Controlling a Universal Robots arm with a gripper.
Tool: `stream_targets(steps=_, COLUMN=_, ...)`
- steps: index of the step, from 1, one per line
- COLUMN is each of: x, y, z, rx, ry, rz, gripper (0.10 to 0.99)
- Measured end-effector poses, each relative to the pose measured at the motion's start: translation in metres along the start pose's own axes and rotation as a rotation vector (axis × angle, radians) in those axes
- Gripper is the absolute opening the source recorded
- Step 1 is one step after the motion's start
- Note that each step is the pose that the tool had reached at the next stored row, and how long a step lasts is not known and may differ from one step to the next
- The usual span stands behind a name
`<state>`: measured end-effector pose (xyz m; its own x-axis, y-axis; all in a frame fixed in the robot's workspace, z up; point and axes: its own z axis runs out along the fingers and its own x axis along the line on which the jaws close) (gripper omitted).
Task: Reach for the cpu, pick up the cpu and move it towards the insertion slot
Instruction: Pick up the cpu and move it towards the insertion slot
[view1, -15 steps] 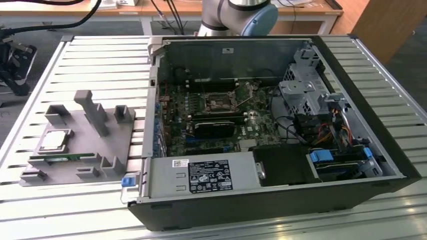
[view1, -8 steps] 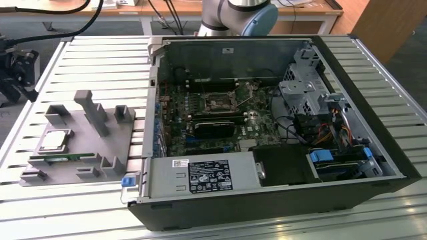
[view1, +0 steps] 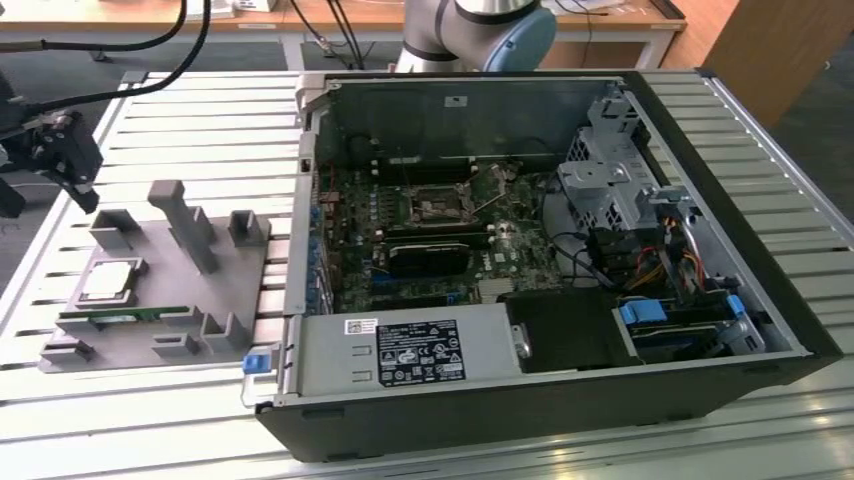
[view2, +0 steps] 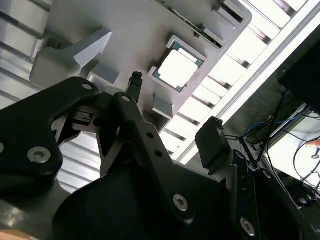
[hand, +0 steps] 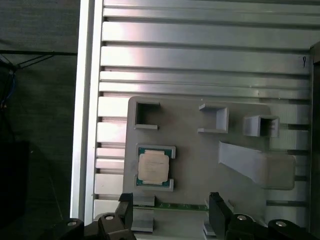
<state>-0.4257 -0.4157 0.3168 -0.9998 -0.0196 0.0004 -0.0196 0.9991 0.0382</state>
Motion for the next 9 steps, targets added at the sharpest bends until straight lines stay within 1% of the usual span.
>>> stream_targets(steps=1, x=0.0001, y=-0.0002, z=0.0018, rx=0.000, ry=0.0000, rz=0.000, gripper=0.706)
stream_targets(steps=9, x=0.0006, y=-0.0015, z=0.0163, rx=0.000, ry=0.0001, rz=0.000, gripper=0.706)
